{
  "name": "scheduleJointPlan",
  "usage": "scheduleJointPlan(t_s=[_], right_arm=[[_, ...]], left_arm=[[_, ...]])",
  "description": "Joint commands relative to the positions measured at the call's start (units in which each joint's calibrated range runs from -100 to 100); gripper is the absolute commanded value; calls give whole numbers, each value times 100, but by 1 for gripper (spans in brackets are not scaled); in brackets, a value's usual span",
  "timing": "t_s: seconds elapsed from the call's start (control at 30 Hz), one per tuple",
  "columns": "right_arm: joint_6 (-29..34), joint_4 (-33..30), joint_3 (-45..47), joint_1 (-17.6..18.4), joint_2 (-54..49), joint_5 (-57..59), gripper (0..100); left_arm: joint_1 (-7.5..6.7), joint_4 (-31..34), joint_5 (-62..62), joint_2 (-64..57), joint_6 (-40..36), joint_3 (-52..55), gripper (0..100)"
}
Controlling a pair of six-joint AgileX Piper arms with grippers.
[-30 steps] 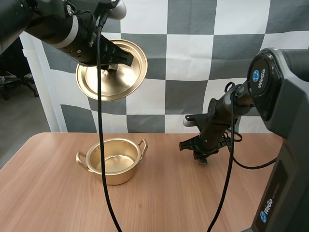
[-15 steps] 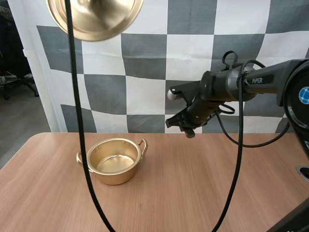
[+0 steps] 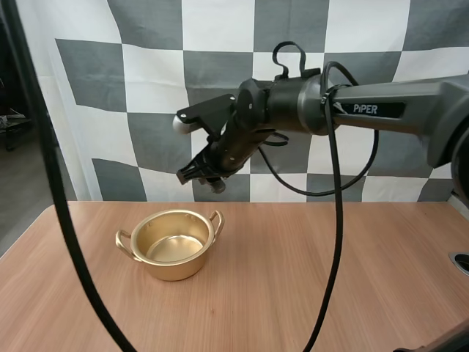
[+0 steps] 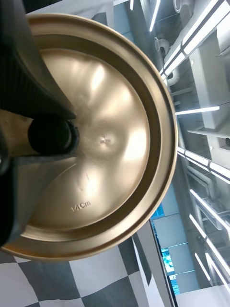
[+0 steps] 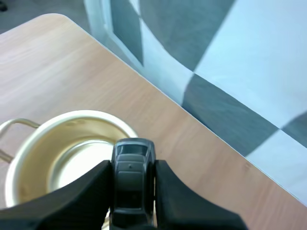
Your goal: Open the pot, put the car inside, and close it
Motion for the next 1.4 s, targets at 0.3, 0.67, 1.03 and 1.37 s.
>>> scheduleJointPlan(t_s=[0.3,0.67,1.03,1.37], right_arm=[[2,7,-6,357,623,-360,0],[2,-56,-6,518,1801,-940,0],[2,-221,-43,603,2254,-1347,0],[2,-263,-290,603,2681,-1408,0]], left_arm=[[12,110,175,5,-1,-2,0],[12,147,192,5,-1,-2,0],[12,112,253,-76,-1,-2,0],[12,112,253,-89,-1,-2,0]])
